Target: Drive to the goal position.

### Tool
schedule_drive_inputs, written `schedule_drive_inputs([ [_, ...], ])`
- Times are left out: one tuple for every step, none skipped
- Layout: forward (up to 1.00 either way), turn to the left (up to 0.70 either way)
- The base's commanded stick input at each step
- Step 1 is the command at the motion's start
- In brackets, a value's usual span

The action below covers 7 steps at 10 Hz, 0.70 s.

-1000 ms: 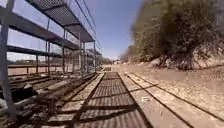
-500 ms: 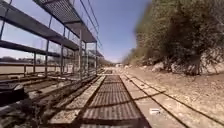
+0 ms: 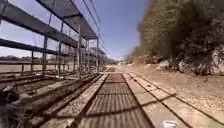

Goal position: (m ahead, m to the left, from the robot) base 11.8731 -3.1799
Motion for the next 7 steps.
schedule_drive_inputs([
  [0.70, 0.00],
  [0.70, 0.00],
  [0.70, 0.00],
  [0.70, 0.00],
  [0.70, 0.00],
  [0.70, 0.00],
  [0.70, 0.00],
])
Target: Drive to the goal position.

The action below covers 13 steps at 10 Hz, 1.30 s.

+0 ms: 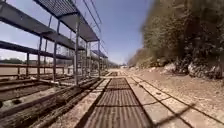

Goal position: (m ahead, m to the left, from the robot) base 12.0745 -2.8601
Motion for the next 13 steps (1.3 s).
schedule_drive_inputs([
  [0.70, 0.00],
  [0.70, 0.00],
  [0.70, 0.00],
  [0.70, 0.00],
  [0.70, 0.00],
  [0.70, 0.00],
  [0.70, 0.00],
  [0.70, 0.00],
  [0.70, 0.00],
  [0.70, 0.00],
  [0.70, 0.00],
  [0.70, 0.00],
  [0.70, 0.00],
])
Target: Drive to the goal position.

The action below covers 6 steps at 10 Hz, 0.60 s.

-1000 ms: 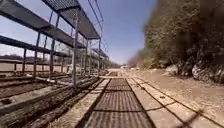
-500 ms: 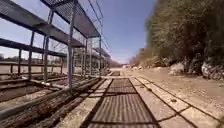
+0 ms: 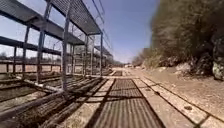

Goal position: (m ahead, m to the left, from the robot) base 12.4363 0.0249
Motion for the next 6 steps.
schedule_drive_inputs([
  [0.70, -0.30],
  [0.70, -0.33],
  [0.70, -0.35],
  [0.70, -0.35],
  [0.70, -0.19],
  [0.70, -0.08],
])
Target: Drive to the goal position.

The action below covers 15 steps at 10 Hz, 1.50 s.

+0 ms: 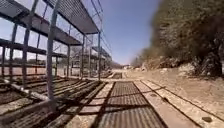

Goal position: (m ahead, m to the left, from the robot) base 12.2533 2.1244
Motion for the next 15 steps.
schedule_drive_inputs([
  [0.70, 0.00],
  [0.70, 0.00],
  [0.70, 0.00],
  [0.70, 0.00],
  [0.70, 0.00],
  [0.70, 0.00],
  [0.70, 0.00],
  [0.70, 0.00],
  [0.70, 0.00],
  [0.70, 0.00],
  [0.70, 0.00],
  [0.70, 0.02],
  [0.70, 0.05],
  [0.70, 0.35],
  [0.70, 0.35],
])
